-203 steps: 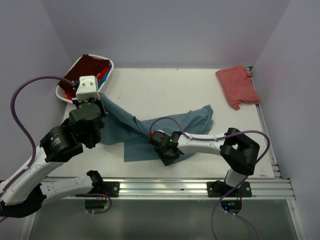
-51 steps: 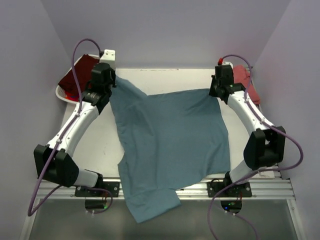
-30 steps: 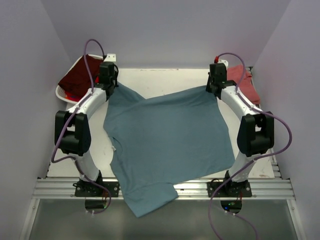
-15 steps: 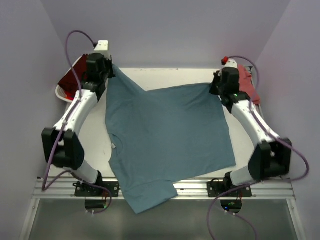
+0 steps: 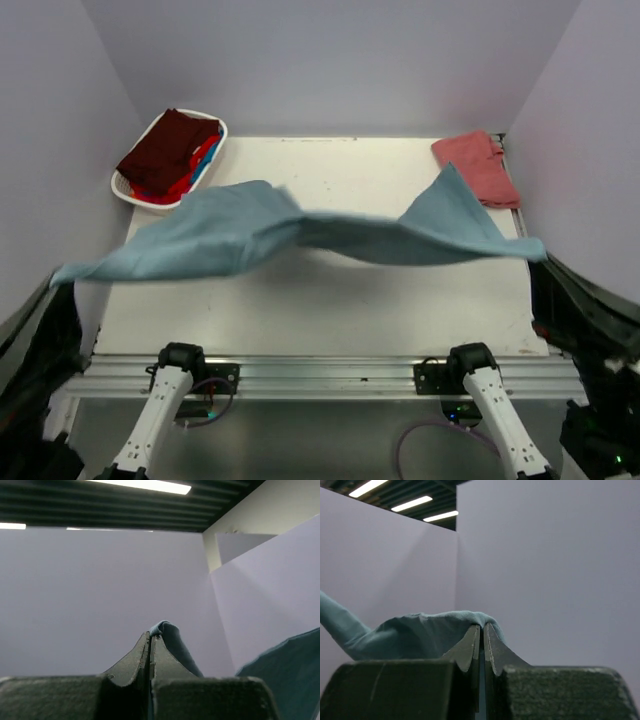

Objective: Fold and stack the t-shirts
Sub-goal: Flatten the tshirt out

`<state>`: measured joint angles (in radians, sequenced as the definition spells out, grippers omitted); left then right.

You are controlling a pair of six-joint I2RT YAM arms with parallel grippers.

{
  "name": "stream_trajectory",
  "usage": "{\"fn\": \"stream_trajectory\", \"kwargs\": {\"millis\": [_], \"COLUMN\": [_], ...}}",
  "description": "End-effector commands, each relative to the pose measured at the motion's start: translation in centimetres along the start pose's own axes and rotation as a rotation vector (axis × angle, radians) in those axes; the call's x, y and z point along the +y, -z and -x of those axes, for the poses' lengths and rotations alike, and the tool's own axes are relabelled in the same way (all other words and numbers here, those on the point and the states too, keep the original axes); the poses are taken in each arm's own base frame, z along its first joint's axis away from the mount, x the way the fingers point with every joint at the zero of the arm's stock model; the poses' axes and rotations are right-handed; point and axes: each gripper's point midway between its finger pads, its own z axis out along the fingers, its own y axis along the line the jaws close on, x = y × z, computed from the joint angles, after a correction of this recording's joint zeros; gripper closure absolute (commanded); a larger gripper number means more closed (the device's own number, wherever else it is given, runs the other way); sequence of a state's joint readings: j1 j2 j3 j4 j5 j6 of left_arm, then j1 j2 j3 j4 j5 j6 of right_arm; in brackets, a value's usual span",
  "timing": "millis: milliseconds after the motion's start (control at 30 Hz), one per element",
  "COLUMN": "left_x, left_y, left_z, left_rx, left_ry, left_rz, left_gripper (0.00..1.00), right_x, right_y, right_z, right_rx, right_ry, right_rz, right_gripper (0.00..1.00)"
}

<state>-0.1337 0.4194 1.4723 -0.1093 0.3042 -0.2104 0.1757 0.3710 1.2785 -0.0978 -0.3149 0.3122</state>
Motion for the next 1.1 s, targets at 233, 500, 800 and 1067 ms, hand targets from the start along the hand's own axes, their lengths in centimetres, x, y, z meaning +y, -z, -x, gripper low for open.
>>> {"fn": "stream_trajectory", "kwargs": {"millis": [233, 500, 800, 1067], "left_x": [-2.7, 12.1, 15.0, 15.8], "left_y": [-1.0, -10.7, -5.2, 6.6], "left_z": [4.4, -18.7, -43.9, -57.4], "left_rx": [0.021, 0.472, 0.858, 1.133], "left_ry": [0.021, -0.09, -0.063, -0.066], "left_rz": [-0.103, 0.407, 0.488, 0.564], "left_gripper": [1.0, 1.0, 1.0, 1.0], "right_x": [-1.8, -17.0, -23.3, -24.9], "right_y": [-1.6, -9.8, -4.2, 4.4], "right_z": [1.5, -18.8, -40.2, -52.6], "right_rx": [0.009, 0.532, 0.957, 1.245], "right_ry": [-0.068, -0.038, -0.056, -0.08], "right_rz": [-0.119, -0.546, -0.706, -0.801], "right_gripper": [1.0, 1.0, 1.0, 1.0]}}
